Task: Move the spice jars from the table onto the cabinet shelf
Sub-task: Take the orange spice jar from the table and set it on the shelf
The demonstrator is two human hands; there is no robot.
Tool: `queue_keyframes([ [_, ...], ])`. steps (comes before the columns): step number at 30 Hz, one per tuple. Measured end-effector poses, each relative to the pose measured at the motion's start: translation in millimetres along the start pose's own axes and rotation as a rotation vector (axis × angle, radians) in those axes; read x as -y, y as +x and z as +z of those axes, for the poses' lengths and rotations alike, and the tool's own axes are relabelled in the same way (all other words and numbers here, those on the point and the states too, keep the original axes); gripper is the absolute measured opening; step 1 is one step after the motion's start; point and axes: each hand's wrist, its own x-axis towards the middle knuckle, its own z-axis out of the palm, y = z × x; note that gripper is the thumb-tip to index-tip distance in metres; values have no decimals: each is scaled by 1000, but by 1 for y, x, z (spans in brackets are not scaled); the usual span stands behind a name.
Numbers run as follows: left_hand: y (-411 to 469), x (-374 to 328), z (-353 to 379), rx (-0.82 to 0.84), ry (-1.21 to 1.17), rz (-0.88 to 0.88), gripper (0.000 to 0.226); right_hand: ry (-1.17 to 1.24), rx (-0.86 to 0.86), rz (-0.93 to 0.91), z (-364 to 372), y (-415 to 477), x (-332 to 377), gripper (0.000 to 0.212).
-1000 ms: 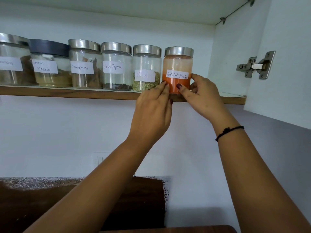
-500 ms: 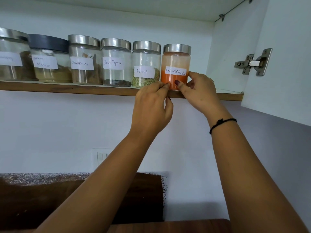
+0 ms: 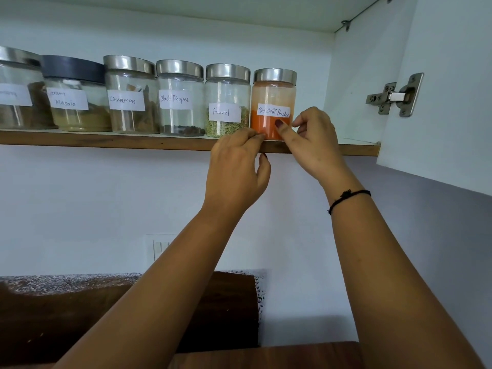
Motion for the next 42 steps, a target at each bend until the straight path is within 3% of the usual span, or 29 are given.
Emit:
queue_keyframes([
  [3,0,1,-1,13,7,15,39,157,-29,-1,0,-9,2,23],
  [6,0,1,-3,49,2,5,44,322,-164,-18,-6,-27,7,13],
  [11,-5,-9,-22,126,-90,8,47,287,-92,-138,-14,-69,4,11],
  [16,-53,-16,-49,141,-323,-111,37,243,-98,-190,-27,-115,-2,11],
  [23,-146,-3,-33,251,-374,-281,27,263,-32,-111,-25,-184,-5,14],
  [36,-236,-19,-37,246,-647,-307,18,248,21,74,-20,-290,-25,9],
  [42,-290,-50,-29,432,-798,-425,19,226,85,227,-39,-344,-45,8],
])
